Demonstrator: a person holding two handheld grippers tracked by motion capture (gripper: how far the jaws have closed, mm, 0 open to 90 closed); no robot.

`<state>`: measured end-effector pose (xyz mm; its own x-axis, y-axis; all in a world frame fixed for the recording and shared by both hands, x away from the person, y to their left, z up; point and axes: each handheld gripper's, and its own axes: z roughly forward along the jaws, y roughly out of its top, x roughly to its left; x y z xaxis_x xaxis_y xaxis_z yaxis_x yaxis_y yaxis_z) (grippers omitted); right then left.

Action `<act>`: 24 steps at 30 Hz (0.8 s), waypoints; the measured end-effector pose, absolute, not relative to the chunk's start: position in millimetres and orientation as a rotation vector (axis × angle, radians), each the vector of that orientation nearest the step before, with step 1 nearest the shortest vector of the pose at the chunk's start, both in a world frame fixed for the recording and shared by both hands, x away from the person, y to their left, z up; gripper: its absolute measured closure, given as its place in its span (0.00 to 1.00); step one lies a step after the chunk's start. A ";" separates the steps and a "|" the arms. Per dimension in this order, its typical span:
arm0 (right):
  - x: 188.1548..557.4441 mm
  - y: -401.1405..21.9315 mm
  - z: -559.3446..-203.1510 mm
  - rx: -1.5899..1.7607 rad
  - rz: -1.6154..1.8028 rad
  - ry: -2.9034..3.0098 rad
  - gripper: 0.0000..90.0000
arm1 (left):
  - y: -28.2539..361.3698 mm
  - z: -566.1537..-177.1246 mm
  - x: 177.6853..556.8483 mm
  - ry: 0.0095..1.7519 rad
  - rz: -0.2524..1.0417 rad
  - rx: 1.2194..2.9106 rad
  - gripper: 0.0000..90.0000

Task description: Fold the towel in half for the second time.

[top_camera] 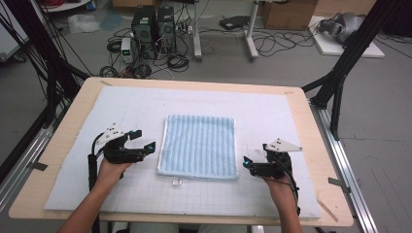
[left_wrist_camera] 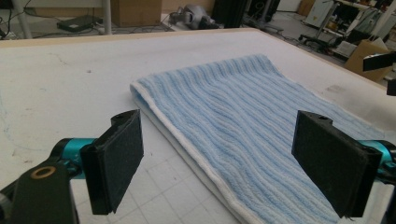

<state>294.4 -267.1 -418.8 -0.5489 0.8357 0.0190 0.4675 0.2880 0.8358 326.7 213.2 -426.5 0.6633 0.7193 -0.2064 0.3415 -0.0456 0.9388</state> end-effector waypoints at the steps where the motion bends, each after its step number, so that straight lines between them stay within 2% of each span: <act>1: 294.8 -266.6 -418.9 1.165 1.173 2.142 0.12 | 213.9 -426.9 328.1 0.881 0.382 1.647 0.19; 11: 293.3 -260.4 -418.1 1.132 1.195 2.175 0.12 | 219.2 -419.5 360.0 0.940 0.400 1.609 0.21; 19: 293.2 -259.6 -418.1 1.130 1.210 2.183 0.12 | 197.9 -421.3 399.3 0.982 0.416 1.728 0.28; 24: 293.5 -257.4 -419.4 1.128 1.212 2.197 0.12 | 183.4 -428.8 426.2 1.010 0.401 1.783 0.30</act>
